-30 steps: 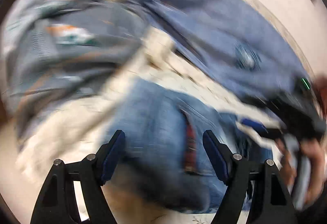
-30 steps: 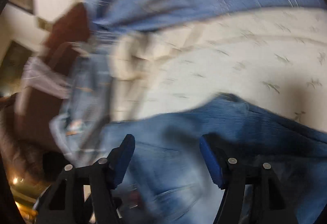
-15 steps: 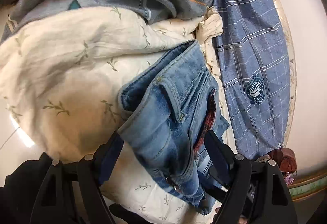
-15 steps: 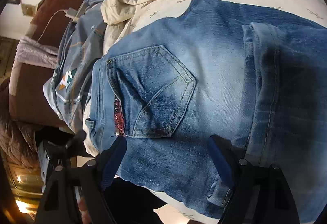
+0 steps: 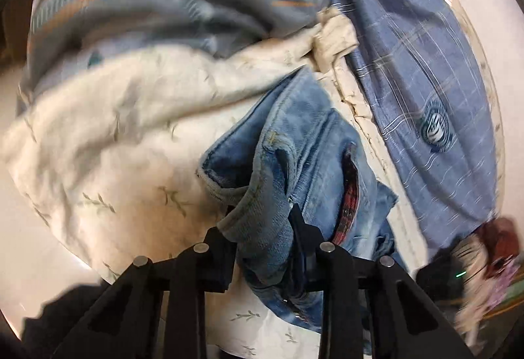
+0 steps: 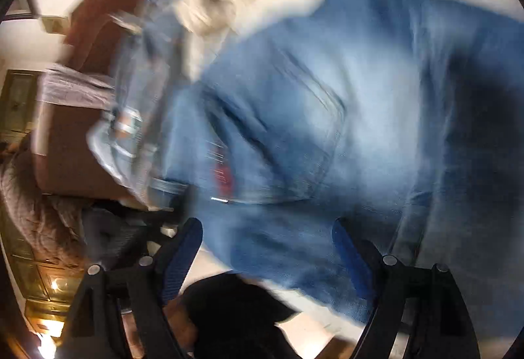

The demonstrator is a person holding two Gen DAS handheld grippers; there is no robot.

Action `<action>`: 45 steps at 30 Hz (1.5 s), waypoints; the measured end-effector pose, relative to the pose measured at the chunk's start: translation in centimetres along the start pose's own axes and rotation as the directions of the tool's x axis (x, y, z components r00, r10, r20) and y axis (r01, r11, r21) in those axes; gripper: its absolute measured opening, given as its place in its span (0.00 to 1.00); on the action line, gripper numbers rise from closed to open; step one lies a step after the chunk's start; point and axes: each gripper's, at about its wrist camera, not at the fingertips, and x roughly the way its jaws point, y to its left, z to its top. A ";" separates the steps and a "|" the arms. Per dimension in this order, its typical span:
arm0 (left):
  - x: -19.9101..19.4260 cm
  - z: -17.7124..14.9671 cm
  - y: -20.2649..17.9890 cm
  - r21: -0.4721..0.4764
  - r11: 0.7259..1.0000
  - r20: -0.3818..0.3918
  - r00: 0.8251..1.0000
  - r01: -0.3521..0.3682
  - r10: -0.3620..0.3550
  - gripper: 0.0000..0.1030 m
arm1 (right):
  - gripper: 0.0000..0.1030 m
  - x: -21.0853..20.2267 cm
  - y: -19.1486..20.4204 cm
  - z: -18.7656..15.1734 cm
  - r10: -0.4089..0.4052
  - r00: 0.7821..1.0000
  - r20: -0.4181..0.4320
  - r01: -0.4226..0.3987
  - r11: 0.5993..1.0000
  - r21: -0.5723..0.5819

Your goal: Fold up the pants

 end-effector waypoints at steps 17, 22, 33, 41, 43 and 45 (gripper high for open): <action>-3.9 -10.9 -22.4 0.808 0.534 0.269 0.962 -0.247 0.038 0.21 | 0.81 -23.4 -14.0 -9.0 -0.095 0.759 0.644 -0.050 0.978 0.204; 0.6 -20.5 -26.8 0.965 0.109 0.229 0.969 -0.239 0.096 0.21 | 0.82 -25.8 -18.4 -11.3 -0.107 0.698 0.708 -0.143 0.948 0.284; 7.4 -29.9 -25.2 0.927 -0.343 0.235 0.946 -0.150 0.222 0.35 | 0.81 -26.3 -22.1 -12.4 -0.087 0.699 0.710 -0.222 0.917 0.332; -1.4 -21.0 -25.0 0.939 0.304 -0.163 0.986 0.160 -0.018 0.75 | 0.82 -26.4 -19.5 -12.6 -0.065 0.692 0.719 -0.137 0.966 0.219; -3.4 -16.8 -22.7 0.851 0.498 -0.119 0.985 0.167 -0.126 0.86 | 0.82 -26.1 -17.7 -12.5 -0.016 0.708 0.706 -0.133 0.979 0.155; -3.0 -13.8 -20.4 0.777 0.619 -0.052 0.992 0.114 -0.116 0.86 | 0.82 -25.6 -15.4 -12.2 0.035 0.733 0.679 -0.111 0.991 0.068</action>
